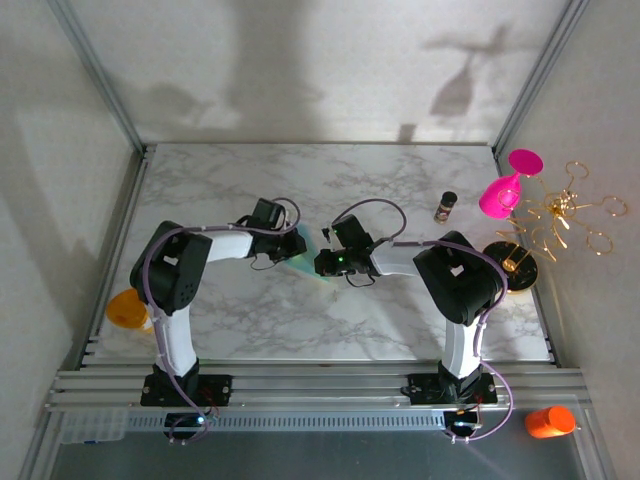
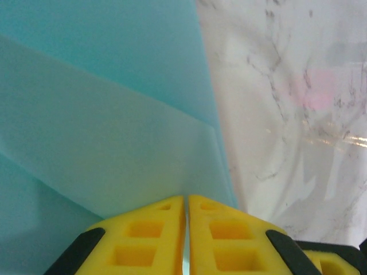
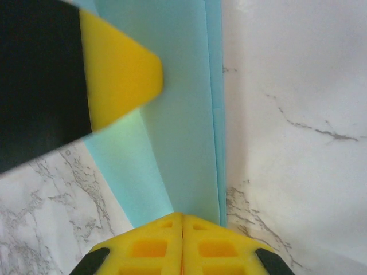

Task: Fold a paper plane with a square sheet of paper (pick it up from the middle)
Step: Fourth fold the wing at the center of the table.

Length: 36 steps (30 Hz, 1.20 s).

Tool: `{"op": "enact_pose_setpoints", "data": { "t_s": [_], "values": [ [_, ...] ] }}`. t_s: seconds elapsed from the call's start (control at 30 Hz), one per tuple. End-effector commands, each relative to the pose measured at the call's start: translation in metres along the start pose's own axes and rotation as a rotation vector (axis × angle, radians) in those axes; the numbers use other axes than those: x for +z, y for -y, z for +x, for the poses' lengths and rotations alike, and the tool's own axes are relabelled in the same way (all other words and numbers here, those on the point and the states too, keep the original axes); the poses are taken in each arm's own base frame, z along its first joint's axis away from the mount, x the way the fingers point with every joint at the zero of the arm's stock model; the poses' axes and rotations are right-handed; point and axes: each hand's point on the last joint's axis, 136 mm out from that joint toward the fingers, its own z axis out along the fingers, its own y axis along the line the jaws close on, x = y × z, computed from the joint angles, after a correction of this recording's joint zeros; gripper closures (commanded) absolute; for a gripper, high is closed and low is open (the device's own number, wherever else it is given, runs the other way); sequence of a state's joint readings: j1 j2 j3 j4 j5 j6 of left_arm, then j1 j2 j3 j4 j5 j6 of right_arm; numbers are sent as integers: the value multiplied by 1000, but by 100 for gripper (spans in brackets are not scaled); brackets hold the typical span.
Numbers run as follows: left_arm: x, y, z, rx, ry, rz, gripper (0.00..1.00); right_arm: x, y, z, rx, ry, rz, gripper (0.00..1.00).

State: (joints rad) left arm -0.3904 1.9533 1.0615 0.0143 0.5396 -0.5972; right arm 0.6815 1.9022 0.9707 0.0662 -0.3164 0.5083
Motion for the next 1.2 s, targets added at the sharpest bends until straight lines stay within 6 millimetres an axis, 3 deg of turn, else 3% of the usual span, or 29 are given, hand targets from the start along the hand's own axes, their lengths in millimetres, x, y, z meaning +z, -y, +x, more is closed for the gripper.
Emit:
{"op": "enact_pose_setpoints", "data": {
  "t_s": [0.0, 0.37, 0.5, 0.63, 0.77, 0.87, 1.03, 1.17],
  "values": [
    [-6, -71, -34, -38, 86, -222, 87, 3, 92, 110, 103, -323, 327, 91],
    [-30, -108, -82, -96, 169, -276, 87, 1, 91, 111, 104, -319, 316, 91],
    [-42, -107, -101, -96, 207, -280, 87, 2, 87, 108, 107, -308, 303, 91],
    [-64, -83, -112, -94, 269, -230, 87, 3, 75, 99, 114, -281, 253, 91],
    [-86, -48, -99, -101, 319, -136, 85, 4, 56, 83, 123, -237, 179, 90],
    [-89, -24, -76, -107, 323, -58, 84, 2, 40, 67, 123, -193, 125, 90],
    [-59, 15, -38, -99, 239, 59, 84, -5, 10, 31, 97, -102, 35, 88],
    [-32, 18, -25, -84, 189, 44, 87, -17, -17, 1, 64, -22, -42, 85]
  ]
}}
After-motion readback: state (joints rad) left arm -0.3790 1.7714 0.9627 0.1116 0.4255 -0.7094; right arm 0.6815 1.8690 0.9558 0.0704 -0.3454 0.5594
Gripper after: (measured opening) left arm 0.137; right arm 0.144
